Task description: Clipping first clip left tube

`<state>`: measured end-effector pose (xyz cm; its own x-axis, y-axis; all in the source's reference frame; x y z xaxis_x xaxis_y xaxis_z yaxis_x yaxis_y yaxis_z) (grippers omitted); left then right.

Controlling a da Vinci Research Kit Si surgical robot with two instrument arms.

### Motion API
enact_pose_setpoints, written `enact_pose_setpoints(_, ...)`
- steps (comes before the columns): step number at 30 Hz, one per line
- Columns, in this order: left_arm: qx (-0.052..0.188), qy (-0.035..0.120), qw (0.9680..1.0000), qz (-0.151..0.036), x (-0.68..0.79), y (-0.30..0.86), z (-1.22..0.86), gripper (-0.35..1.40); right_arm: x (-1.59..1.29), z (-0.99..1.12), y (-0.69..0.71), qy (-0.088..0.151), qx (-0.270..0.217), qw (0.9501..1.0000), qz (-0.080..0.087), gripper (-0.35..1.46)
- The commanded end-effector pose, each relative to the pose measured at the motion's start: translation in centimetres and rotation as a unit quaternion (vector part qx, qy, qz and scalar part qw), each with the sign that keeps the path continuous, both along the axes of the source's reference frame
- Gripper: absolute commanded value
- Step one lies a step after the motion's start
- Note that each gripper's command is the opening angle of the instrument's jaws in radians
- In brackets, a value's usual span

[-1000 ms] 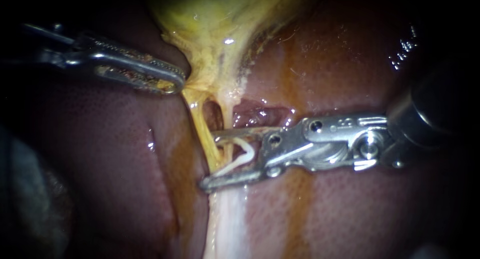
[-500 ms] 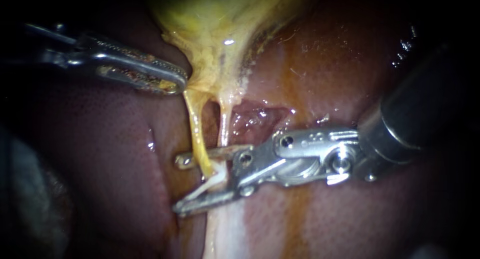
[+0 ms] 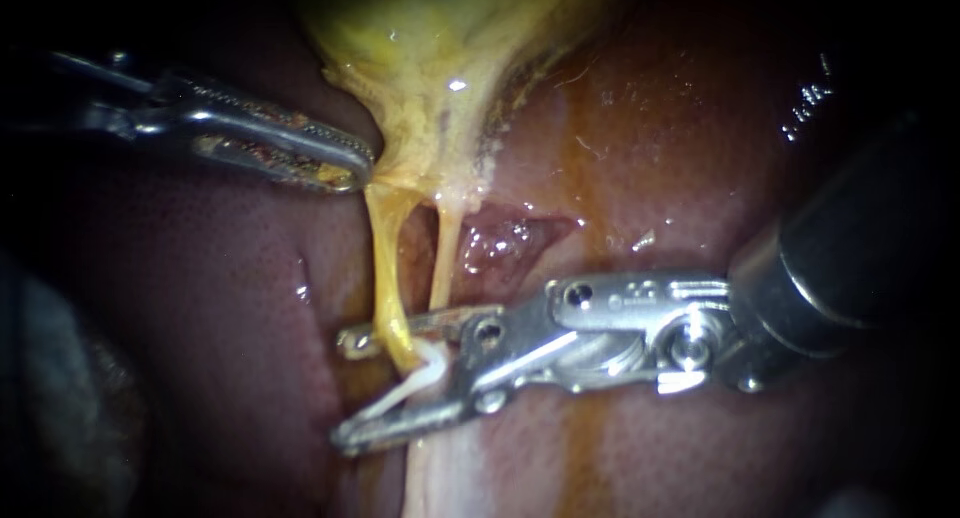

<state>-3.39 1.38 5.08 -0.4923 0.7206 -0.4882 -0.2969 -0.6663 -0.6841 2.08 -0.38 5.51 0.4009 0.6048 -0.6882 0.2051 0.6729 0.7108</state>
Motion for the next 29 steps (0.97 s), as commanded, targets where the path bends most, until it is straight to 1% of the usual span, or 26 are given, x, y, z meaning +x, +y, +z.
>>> enact_pose_setpoints(1, 0.000, 0.000, 1.0000, 0.000, 0.00, 0.00, 0.00, -0.35, -0.02, -0.01, 0.01, -0.007, 0.009, 0.9999, 0.005, 0.21)
enact_pose_setpoints(3, 0.001, -0.001, 1.0000, 0.001, 0.00, 0.00, 0.00, -0.35, -0.06, -0.03, 0.03, -0.017, 0.023, 0.9995, 0.015, 0.05)
enact_pose_setpoints(5, 0.001, -0.001, 1.0000, 0.001, 0.00, 0.00, 0.00, -0.35, -0.08, -0.04, 0.04, -0.025, 0.042, 0.9986, 0.020, -0.09)
enact_pose_setpoints(11, 0.000, -0.001, 1.0000, 0.001, -0.01, 0.00, 0.01, -0.35, -0.11, -0.04, 0.04, -0.043, 0.072, 0.9962, 0.023, -0.35)
enact_pose_setpoints(15, 0.000, -0.001, 1.0000, 0.001, -0.01, 0.00, 0.02, -0.35, -0.14, -0.03, 0.04, -0.048, 0.080, 0.9954, 0.024, -0.35)
enact_pose_setpoints(20, 0.000, -0.001, 1.0000, 0.001, -0.01, 0.00, 0.02, -0.35, -0.17, -0.02, 0.01, -0.058, 0.078, 0.9951, 0.019, -0.35)
enact_pose_setpoints(29, 0.000, -0.001, 1.0000, 0.001, -0.01, 0.01, 0.04, -0.35, -0.18, 0.01, 0.02, -0.057, 0.078, 0.9951, 0.018, -0.35)
